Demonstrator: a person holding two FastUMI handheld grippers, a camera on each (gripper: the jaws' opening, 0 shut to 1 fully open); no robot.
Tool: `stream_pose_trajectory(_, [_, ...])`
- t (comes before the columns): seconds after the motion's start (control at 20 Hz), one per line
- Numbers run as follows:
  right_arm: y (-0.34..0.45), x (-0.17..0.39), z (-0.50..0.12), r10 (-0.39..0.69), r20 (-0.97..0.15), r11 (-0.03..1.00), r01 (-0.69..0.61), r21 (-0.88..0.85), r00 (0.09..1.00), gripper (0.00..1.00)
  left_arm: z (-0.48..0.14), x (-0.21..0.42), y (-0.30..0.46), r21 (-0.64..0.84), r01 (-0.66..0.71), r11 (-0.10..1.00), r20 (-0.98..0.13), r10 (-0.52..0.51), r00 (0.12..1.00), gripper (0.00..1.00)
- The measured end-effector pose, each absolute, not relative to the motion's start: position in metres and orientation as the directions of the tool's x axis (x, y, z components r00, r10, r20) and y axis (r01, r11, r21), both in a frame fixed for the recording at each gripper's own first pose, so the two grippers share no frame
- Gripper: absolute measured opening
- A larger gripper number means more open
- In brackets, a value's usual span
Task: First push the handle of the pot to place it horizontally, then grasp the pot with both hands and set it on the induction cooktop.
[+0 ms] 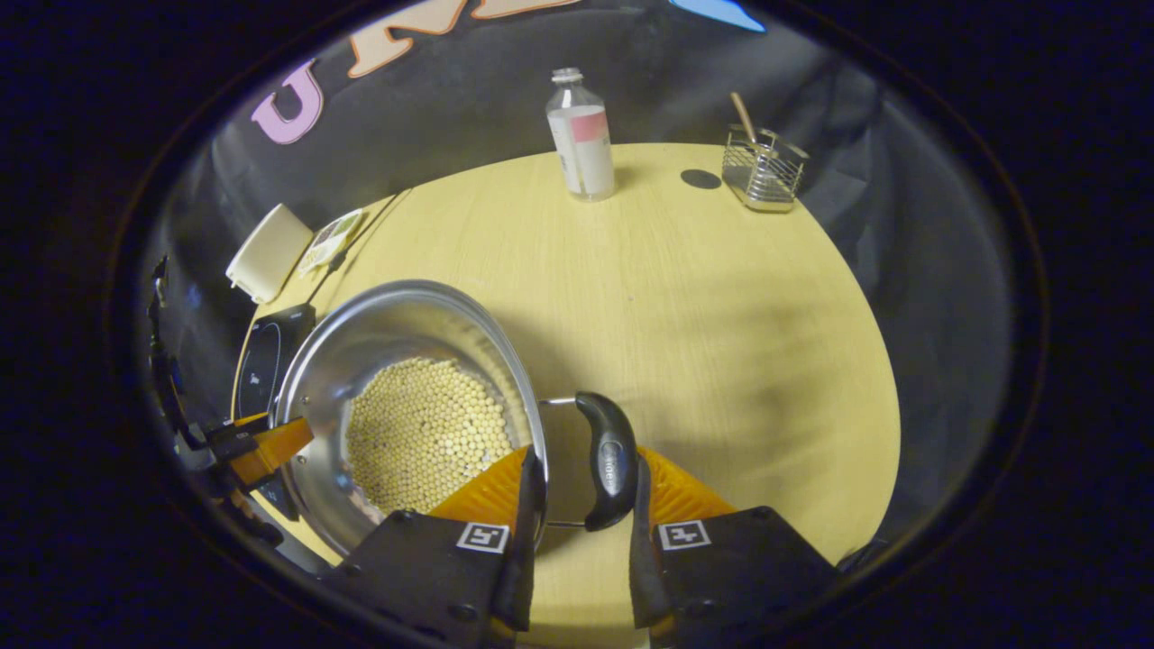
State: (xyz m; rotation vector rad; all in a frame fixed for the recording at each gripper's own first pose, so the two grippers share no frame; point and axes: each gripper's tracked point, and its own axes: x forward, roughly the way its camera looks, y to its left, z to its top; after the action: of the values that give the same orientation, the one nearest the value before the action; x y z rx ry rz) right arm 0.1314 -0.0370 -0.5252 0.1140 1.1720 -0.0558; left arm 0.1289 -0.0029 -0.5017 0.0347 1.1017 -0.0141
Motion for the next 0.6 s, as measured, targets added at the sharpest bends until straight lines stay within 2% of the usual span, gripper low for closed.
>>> stream_pose_trajectory(0.05, [-0.0371,0.1288,-0.5258,0.015,-0.921,0.993,0.102,0.059,0.388,0.4,-0.5012,0.1292,-0.0031,0.021,0.023,1.0,-0.889,0.008,0.458,0.63])
stream_pose_trajectory(0.1, [-0.038,0.1267,-0.5273,0.017,-0.922,0.992,0.107,0.063,0.386,0.45,-0.5006,0.1314,-0.0039,0.027,0.03,0.999,-0.884,0.01,0.468,0.64])
stream_pose_trajectory(0.25, [-0.0383,0.1257,-0.5278,0.024,-0.919,0.992,0.106,0.072,0.395,0.4,-0.5017,0.1303,-0.0031,0.028,0.048,0.998,-0.879,0.001,0.477,0.61])
stream_pose_trajectory(0.6, [-0.0382,0.1256,-0.526,0.027,-0.909,0.994,0.087,0.069,0.415,0.41,-0.5023,0.1292,-0.0027,0.052,0.089,0.995,-0.863,-0.001,0.506,0.62])
